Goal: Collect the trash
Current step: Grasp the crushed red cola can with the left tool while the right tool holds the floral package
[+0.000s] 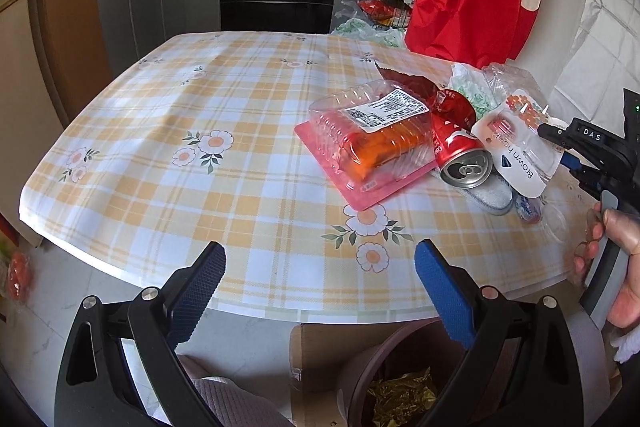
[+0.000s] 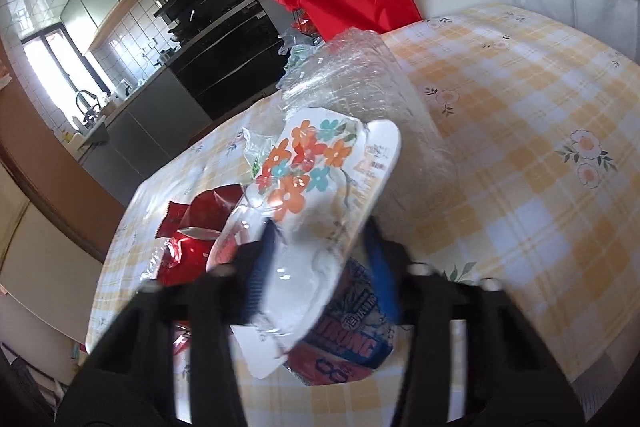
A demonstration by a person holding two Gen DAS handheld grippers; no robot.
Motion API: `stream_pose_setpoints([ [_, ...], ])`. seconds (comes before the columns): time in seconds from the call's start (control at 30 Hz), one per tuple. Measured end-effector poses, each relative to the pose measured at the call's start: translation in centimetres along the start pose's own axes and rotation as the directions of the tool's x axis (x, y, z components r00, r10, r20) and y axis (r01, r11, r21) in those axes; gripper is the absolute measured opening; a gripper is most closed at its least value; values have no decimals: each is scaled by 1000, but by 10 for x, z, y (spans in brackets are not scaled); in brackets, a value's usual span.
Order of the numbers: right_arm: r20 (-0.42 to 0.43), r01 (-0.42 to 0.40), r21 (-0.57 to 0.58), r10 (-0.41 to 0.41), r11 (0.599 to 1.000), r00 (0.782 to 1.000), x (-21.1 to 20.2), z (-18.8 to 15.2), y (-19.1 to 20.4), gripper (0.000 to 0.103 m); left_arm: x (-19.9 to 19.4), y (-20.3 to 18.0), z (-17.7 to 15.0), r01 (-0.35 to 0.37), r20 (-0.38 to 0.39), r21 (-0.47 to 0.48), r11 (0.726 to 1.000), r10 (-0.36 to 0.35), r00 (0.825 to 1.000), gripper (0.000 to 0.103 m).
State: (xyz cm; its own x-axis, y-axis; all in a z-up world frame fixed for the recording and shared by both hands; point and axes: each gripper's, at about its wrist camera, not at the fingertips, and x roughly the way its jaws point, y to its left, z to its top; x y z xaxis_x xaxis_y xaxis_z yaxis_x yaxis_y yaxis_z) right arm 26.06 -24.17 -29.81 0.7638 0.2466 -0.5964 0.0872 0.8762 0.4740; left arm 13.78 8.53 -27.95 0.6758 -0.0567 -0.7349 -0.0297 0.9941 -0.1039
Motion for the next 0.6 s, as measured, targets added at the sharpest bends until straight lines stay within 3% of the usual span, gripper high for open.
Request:
stream_pose_setpoints([
  [0.27, 61, -74, 25, 73, 997, 996, -39, 0, -4, 33, -2, -8, 5, 16, 14, 18, 1000, -17, 1000, 93],
  [0.43, 88, -107, -20, 108, 994, 990, -59, 0, 0, 33, -7, -18, 8, 38, 20, 38, 999, -38, 999, 93],
  [0.6, 126, -118, -99, 130, 988, 983, -79, 3, 8, 33, -7, -34, 22, 102, 19, 39, 994, -103, 995, 82],
])
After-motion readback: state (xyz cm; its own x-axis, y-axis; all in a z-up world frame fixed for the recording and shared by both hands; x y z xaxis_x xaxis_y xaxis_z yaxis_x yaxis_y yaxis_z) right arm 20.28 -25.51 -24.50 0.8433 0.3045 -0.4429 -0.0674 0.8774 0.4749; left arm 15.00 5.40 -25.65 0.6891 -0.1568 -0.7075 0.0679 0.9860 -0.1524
